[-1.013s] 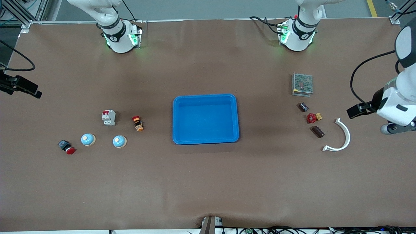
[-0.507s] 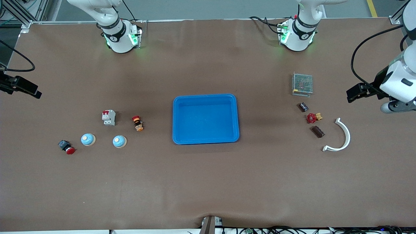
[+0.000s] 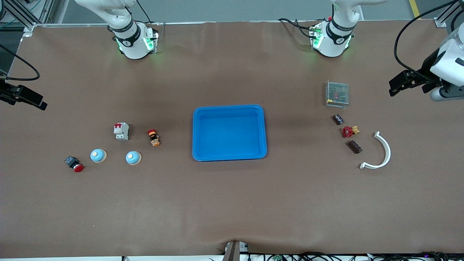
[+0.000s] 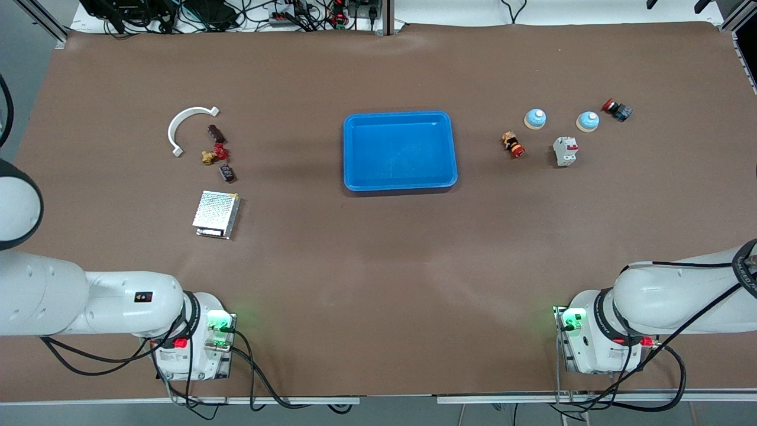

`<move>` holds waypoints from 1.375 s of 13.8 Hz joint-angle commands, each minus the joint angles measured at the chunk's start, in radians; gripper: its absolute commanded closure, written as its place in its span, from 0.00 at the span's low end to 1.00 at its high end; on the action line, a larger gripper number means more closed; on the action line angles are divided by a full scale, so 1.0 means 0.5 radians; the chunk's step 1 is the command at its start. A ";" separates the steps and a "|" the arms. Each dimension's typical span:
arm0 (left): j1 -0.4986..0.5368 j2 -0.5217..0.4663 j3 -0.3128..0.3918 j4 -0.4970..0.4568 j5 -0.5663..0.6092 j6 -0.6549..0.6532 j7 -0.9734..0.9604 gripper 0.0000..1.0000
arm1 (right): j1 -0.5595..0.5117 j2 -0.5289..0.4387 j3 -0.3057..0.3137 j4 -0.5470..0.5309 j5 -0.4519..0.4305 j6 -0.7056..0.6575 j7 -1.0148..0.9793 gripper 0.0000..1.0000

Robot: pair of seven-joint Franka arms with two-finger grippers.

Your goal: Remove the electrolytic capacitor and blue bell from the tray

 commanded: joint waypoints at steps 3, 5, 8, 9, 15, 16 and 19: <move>-0.047 -0.167 0.042 -0.119 -0.050 0.017 0.060 0.00 | 0.016 -0.027 -0.006 -0.032 -0.009 0.016 0.033 0.00; -0.035 -0.167 0.027 -0.119 -0.050 -0.020 0.066 0.00 | 0.019 -0.030 -0.006 -0.035 -0.009 0.016 0.033 0.00; -0.041 -0.143 0.023 -0.088 -0.081 -0.053 0.069 0.00 | 0.016 -0.030 -0.006 -0.035 -0.009 0.016 0.033 0.00; -0.038 -0.130 0.026 -0.058 -0.120 -0.057 0.072 0.00 | 0.016 -0.030 -0.006 -0.035 -0.009 0.016 0.033 0.00; -0.035 -0.063 0.026 0.007 -0.118 -0.084 0.054 0.00 | 0.019 -0.027 -0.006 -0.035 -0.009 0.016 0.033 0.00; -0.035 -0.060 0.026 0.013 -0.115 -0.087 0.054 0.00 | 0.019 -0.027 -0.006 -0.035 -0.009 0.019 0.033 0.00; -0.035 -0.060 0.026 0.010 -0.072 -0.148 0.048 0.00 | 0.022 -0.024 -0.006 -0.035 -0.009 0.028 0.033 0.00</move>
